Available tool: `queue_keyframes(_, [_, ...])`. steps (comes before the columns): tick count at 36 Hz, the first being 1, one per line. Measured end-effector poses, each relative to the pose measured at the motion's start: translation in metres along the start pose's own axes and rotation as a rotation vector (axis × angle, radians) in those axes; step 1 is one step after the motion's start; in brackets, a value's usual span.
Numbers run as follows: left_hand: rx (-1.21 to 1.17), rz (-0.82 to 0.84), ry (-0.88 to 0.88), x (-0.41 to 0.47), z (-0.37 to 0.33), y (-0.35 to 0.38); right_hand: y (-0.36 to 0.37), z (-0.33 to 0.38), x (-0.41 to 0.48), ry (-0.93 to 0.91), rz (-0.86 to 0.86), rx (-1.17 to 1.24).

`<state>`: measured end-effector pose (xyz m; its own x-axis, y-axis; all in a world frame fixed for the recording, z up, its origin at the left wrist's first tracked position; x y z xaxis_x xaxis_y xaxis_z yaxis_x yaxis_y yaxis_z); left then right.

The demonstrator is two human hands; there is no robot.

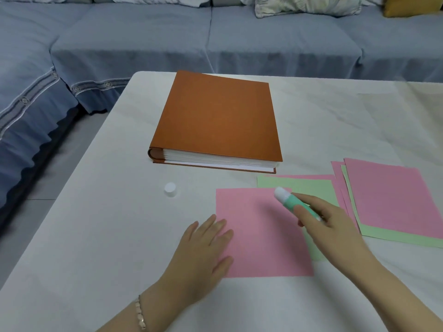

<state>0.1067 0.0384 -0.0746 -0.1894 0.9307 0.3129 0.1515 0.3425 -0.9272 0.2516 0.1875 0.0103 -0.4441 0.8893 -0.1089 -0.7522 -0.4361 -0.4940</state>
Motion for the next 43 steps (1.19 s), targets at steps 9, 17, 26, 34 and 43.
queue_keyframes(9, [-0.15,-0.07,-0.139,0.018,0.013,0.005,0.009,0.006,0.017,-0.081,-0.087,0.06])
queue_keyframes(17, [-0.07,-0.062,-0.157,0.019,0.017,0.015,0.063,0.011,0.027,-0.072,0.077,0.112])
queue_keyframes(26, [-0.117,-0.219,-0.233,0.017,0.022,0.011,0.099,0.016,0.036,-0.225,0.148,-0.156])
queue_keyframes(34, [-0.103,-0.304,-0.225,0.016,0.023,0.01,0.108,0.022,0.046,-0.283,0.161,-0.234])
queue_keyframes(43, [-0.071,-0.344,-0.224,0.015,0.023,0.009,0.114,0.021,0.053,-0.287,0.156,-0.222])
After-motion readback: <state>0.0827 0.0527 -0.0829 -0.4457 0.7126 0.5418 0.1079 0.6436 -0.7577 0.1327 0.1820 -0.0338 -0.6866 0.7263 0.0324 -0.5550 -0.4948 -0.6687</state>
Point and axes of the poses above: each hand's wrist, its own x-axis towards the middle knuckle, its own y-axis out of the palm, z = x × y, the point moved 6 cm from there along x, towards the middle knuckle, and after that the axes turned 9 degrees about -z, right-handed, at the moved point
